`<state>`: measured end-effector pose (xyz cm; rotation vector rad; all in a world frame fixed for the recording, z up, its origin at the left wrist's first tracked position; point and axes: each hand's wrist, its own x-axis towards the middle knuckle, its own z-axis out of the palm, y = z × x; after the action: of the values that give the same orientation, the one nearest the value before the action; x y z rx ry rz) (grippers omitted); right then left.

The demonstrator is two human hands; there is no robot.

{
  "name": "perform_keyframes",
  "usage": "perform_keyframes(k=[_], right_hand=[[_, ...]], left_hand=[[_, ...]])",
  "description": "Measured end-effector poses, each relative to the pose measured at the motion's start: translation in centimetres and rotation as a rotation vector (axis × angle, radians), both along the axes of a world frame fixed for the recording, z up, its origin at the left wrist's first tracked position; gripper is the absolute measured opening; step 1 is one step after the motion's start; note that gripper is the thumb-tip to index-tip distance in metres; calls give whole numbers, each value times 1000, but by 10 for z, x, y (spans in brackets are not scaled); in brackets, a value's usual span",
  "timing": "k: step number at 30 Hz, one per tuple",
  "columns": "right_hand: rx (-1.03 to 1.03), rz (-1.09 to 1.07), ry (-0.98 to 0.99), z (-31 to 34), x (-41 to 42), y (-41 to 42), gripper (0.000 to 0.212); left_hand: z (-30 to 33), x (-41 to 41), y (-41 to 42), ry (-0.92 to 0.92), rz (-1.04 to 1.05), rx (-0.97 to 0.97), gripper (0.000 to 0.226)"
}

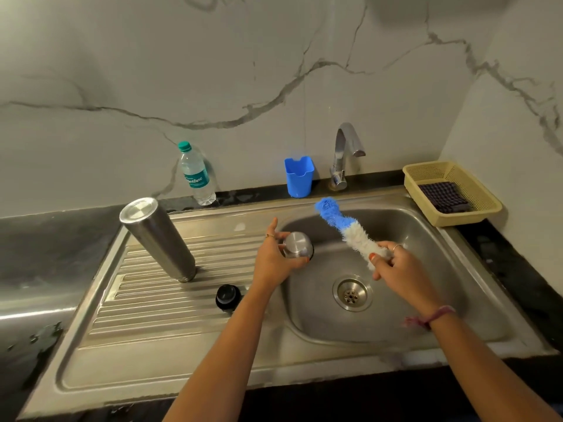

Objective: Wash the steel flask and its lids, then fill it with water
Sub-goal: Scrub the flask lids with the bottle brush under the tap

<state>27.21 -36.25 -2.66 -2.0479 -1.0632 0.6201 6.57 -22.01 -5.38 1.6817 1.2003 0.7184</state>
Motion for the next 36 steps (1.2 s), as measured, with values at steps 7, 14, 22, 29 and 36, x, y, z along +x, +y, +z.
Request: perform_keyframes(k=[7, 14, 22, 29, 36], right_hand=[[-34, -5, 44, -7, -18, 7, 28], [-160, 28, 145, -23, -24, 11, 28], [-256, 67, 209, -25, -23, 5, 46], [-313, 135, 245, -26, -15, 3, 50], [-333, 152, 156, -24, -2, -8, 34]], left_hand=[[5, -35, 22, 41, 52, 0, 110], [9, -71, 57, 250, 99, -45, 107], [0, -82, 71, 389, 152, -44, 97], [-3, -82, 73, 468, 172, -47, 96], [-7, -83, 68, 544, 193, -28, 94]])
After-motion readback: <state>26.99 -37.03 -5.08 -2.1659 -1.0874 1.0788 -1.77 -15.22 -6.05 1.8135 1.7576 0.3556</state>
